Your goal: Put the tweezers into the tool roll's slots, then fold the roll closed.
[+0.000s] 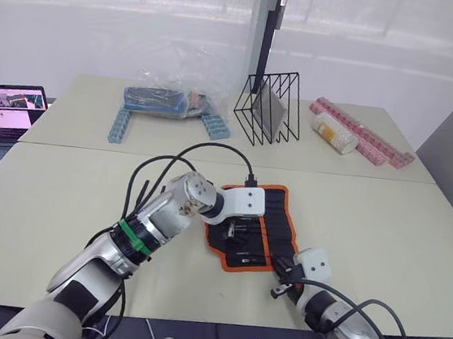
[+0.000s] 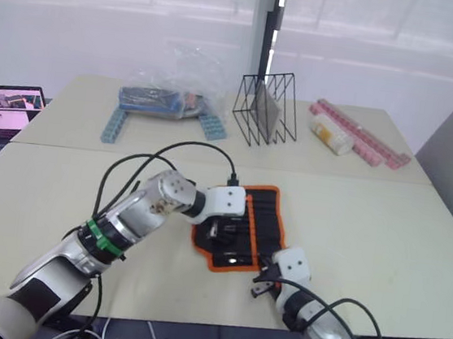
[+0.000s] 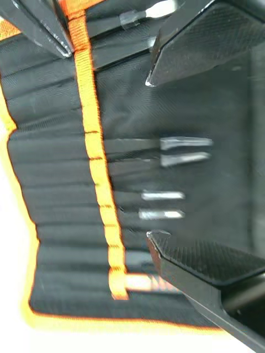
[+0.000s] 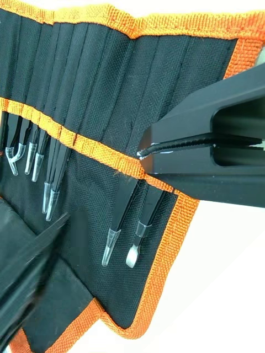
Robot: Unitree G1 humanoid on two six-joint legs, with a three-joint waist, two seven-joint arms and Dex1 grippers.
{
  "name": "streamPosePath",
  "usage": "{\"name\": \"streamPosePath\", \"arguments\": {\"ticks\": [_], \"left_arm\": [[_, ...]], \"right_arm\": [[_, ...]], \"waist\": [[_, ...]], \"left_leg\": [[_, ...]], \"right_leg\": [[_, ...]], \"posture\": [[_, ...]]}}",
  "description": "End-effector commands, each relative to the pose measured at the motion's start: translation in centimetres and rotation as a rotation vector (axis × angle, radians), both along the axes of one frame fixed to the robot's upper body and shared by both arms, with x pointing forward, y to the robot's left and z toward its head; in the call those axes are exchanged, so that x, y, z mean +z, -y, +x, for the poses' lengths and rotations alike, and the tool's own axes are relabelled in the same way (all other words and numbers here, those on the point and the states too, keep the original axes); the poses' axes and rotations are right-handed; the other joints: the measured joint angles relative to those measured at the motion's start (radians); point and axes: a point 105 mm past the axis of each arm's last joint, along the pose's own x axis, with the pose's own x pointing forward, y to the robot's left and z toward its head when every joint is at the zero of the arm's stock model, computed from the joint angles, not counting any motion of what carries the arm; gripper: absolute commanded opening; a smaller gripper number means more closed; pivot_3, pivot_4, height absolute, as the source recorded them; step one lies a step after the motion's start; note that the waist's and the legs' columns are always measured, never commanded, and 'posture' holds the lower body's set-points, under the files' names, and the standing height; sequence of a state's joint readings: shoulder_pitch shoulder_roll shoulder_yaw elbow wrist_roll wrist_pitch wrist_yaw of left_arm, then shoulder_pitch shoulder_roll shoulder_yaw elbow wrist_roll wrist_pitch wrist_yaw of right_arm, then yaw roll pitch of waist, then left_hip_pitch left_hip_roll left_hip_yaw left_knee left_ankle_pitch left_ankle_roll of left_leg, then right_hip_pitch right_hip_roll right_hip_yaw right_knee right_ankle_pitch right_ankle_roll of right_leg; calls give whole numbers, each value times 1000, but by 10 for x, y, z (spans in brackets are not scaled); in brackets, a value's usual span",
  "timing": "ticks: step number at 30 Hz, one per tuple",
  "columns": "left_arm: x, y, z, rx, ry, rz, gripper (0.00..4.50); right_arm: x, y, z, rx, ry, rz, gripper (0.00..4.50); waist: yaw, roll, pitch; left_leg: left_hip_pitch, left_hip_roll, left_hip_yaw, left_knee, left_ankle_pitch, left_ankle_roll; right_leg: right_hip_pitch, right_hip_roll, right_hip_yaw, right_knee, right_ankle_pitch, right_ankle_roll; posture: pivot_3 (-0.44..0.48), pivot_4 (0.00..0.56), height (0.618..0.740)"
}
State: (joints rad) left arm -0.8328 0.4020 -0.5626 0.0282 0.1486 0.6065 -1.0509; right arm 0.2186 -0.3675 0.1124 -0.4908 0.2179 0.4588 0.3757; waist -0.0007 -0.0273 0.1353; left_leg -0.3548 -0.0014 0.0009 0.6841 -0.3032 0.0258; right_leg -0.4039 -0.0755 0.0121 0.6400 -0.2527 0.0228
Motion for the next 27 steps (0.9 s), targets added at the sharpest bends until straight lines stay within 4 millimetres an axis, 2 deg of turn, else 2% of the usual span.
{"name": "streamPosePath", "arguments": {"ticks": [1,7,9,11,14,16,19,22,27], "left_arm": [[22,-11,-7,22,12,-72,4470],[41,-54,-11,196,-38,-237,4470],[42,-78,-11,290,-38,-296,4470],[37,-113,-12,414,-4,-329,4470],[29,-152,-20,568,18,-362,4470],[21,-182,-29,683,35,-390,4470],[15,-214,-46,839,67,-465,4470],[6,-233,-75,980,89,-539,4470],[-9,-238,-117,1099,93,-552,4470]], "right_arm": [[-25,-1,-7,11,-114,-17,0],[-25,0,-4,19,-110,-22,0],[-25,0,-3,22,-108,-24,0],[-24,1,-2,27,-105,-27,0],[-24,3,-1,38,-104,-35,0],[-23,4,0,48,-104,-42,0],[-23,7,1,63,-104,-51,0],[-23,8,3,87,-106,-62,0],[-25,11,4,113,-113,-73,0]], "waist": [[-3,0,0],[-12,0,0],[-15,0,0],[-21,0,0],[-19,0,0],[-13,-1,0],[-12,-2,0],[-12,-4,-1],[-12,-6,-3]], "left_leg": [[0,0,0,0,0,0],[1,1,0,0,0,0],[1,1,0,0,0,0],[2,1,0,0,0,0],[2,2,0,-1,0,0],[2,2,0,-1,0,0],[2,2,0,-1,0,-1],[2,3,0,-1,0,-1],[2,5,-1,-2,0,-1]], "right_leg": [[0,0,0,0,0,0],[-1,0,0,1,0,0],[0,0,1,1,0,0],[0,0,1,1,0,0],[-1,0,1,2,0,-1],[-1,-1,1,2,0,-1],[0,-2,1,1,0,-1],[0,-4,1,1,0,-1],[1,-13,2,0,0,-3]], "posture": [[0,150,724],[0,150,724],[0,150,724],[0,150,724],[0,150,724],[0,150,724],[0,150,724],[0,150,724],[0,150,724]]}}
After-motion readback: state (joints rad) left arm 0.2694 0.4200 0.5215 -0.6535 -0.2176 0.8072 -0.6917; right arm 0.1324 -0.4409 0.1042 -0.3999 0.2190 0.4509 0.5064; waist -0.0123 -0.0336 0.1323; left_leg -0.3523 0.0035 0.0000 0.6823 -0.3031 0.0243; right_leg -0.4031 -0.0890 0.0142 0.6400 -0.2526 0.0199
